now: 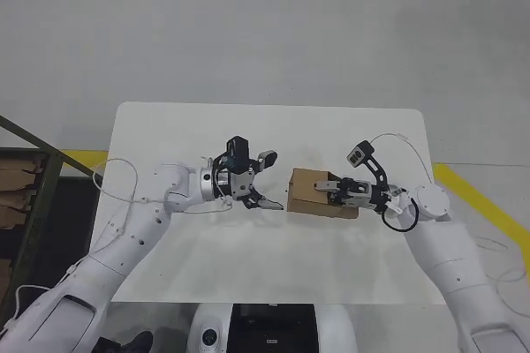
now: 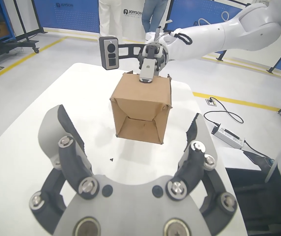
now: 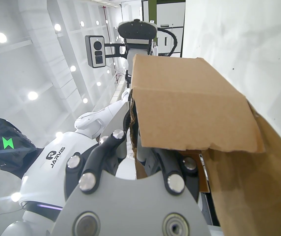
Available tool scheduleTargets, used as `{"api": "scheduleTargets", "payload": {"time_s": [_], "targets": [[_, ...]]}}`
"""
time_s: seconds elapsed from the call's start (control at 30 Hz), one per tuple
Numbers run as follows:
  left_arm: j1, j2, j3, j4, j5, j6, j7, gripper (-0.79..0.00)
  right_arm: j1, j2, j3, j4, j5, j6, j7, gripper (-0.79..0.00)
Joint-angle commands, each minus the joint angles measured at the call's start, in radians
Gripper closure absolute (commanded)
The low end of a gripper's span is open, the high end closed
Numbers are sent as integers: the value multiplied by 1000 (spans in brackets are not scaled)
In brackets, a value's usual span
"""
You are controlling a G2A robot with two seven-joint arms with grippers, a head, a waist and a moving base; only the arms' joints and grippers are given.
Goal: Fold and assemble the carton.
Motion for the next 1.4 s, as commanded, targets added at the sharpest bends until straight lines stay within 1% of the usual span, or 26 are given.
{"api": "scheduleTargets", "payload": {"time_s": [0.0,0.17,0.33,0.5,0.77,1.17,1.27,1.37], "targets": [[-10,2,27,17,17,0,19,-785,6,-1,-2,6,-4,-5,1,0],[-42,6,65,51,37,0,51,-785,16,-4,-18,0,-28,-27,7,0],[-69,4,107,60,43,0,62,-785,11,-7,-36,-20,-49,-41,-11,0],[-89,-1,133,74,49,0,74,-785,9,-10,-51,-30,-66,-39,-20,0],[-94,-9,142,84,78,6,73,-785,11,-12,-60,-29,-71,-41,-33,0],[-95,-30,162,89,46,12,28,-785,-2,-12,-60,-52,-87,-45,-73,0],[-95,-33,161,92,43,13,21,-739,-6,-11,-60,-59,-93,-44,-74,0],[-94,-36,159,95,41,12,17,-733,-8,-10,-59,-64,-97,-44,-75,0]]}}
